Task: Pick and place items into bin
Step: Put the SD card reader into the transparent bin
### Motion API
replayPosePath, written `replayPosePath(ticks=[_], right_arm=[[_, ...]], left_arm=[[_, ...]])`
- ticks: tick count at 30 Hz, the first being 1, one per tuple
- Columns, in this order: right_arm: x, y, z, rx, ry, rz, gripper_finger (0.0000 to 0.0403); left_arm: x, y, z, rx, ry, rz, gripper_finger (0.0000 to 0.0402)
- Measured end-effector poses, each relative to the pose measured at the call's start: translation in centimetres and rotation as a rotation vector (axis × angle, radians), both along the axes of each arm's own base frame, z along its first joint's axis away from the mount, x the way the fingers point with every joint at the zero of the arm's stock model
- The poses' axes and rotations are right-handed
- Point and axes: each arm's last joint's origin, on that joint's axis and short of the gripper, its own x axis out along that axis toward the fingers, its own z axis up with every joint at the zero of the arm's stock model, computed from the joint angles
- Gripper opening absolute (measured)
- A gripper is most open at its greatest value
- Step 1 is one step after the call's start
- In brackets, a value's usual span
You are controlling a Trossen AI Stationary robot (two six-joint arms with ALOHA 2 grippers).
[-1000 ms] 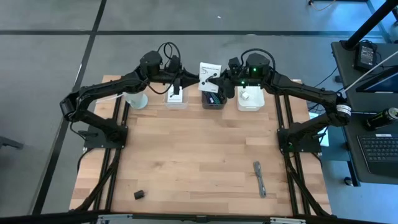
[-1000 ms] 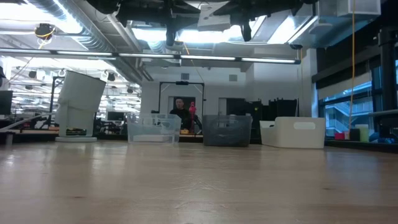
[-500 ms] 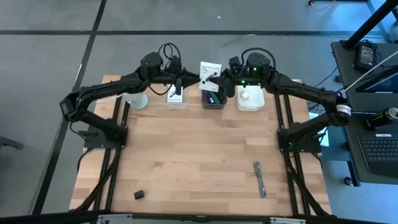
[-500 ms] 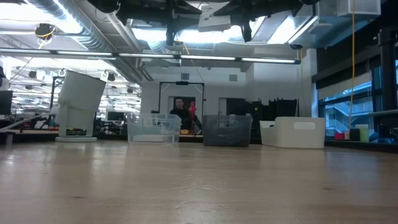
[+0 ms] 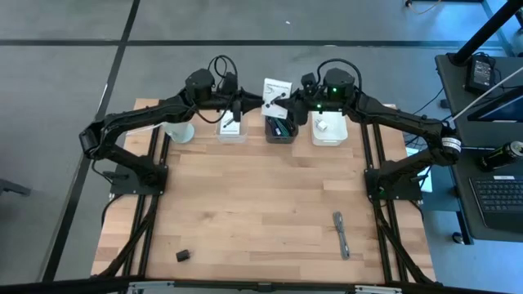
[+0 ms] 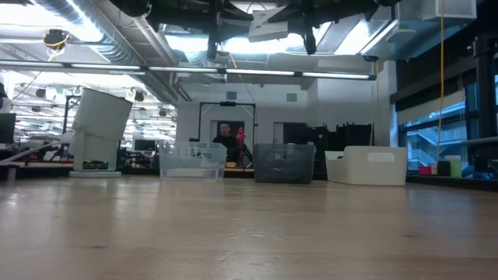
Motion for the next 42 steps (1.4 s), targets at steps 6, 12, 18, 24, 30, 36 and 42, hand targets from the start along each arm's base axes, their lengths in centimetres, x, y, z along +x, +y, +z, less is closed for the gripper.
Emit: replayPosePath(ticks=[6, 12, 18, 24, 30, 36, 42], right_arm=[[-0.5, -0.8, 0.2, 0.049, -0.02, -0.036, 0.0051], [-1.2, -2.1, 0.2, 0.093, -0.031, -0.098, 0.0051], [-1.4, -2.5, 0.6, 0.099, -0.067, -0.061, 0.0051], [-1.1, -2.0, 0.8, 0.102, -0.082, -0.04, 0.0051], [-0.8, -1.3, 0.8, 0.101, -0.081, -0.016, 0.0051], [-0.4, -0.6, 0.8, 0.064, -0.075, 0.013, 0.0051], [-0.4, -0.4, 0.6, 0.06, -0.056, 0.035, 0.0051]], left_arm=[[-0.3, 0.6, 0.4, -0.056, -0.051, 0.025, 0.0116], [-0.8, 1.5, 0.8, -0.143, -0.1, 0.059, 0.0116], [-0.9, 1.7, 0.7, -0.162, -0.103, 0.067, 0.0116], [-0.8, 1.5, 0.8, -0.16, -0.103, 0.065, 0.0116], [-0.3, 0.6, 0.7, -0.122, -0.096, 0.052, 0.0116], [0.9, -0.2, 0.0, -0.111, -0.069, 0.015, 0.0116], [1.1, -0.2, -0.2, -0.116, -0.062, 0.007, 0.0116]])
